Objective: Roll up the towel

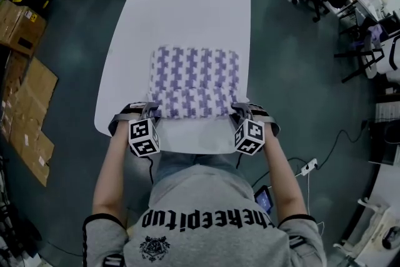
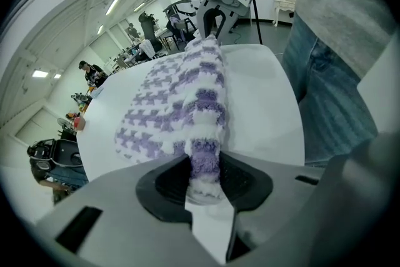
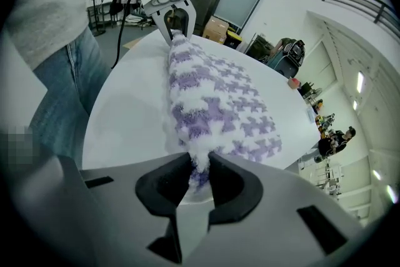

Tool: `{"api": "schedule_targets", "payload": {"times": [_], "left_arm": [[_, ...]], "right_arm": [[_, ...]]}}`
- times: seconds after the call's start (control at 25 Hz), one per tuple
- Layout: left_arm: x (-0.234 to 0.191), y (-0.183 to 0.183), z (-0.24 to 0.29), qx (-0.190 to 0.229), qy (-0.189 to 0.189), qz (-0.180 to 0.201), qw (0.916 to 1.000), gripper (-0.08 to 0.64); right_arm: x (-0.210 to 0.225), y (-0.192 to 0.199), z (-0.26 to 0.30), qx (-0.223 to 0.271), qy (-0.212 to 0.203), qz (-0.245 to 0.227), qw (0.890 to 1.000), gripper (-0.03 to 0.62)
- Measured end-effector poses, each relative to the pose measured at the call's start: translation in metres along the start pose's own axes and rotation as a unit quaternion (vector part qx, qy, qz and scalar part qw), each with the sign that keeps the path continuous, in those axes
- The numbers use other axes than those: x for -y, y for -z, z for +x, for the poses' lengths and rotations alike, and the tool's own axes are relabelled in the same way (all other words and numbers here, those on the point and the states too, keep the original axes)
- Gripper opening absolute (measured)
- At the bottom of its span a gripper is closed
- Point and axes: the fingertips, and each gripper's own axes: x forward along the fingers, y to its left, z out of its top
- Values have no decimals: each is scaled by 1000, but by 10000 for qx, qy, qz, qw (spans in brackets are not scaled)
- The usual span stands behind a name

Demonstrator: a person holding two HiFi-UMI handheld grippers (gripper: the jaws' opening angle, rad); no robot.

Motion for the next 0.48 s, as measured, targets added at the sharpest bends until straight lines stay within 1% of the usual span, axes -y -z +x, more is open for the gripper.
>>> {"api": "schedule_targets", "payload": {"times": [0.28,0.36,0.48], "left_arm": [[33,-6,-14,-43,438,47,9990,126],[37,-5,-16,-46,502,27,9987,127],[35,-6,-16,-40,534,-51,9986,127]], "right_arm": [[-26,8,-17,125,-409,-17,9991,69],[-31,7,-21,183,-538,102,9983,69],[-28,5,-25,299,-669,407,9965,71]]}}
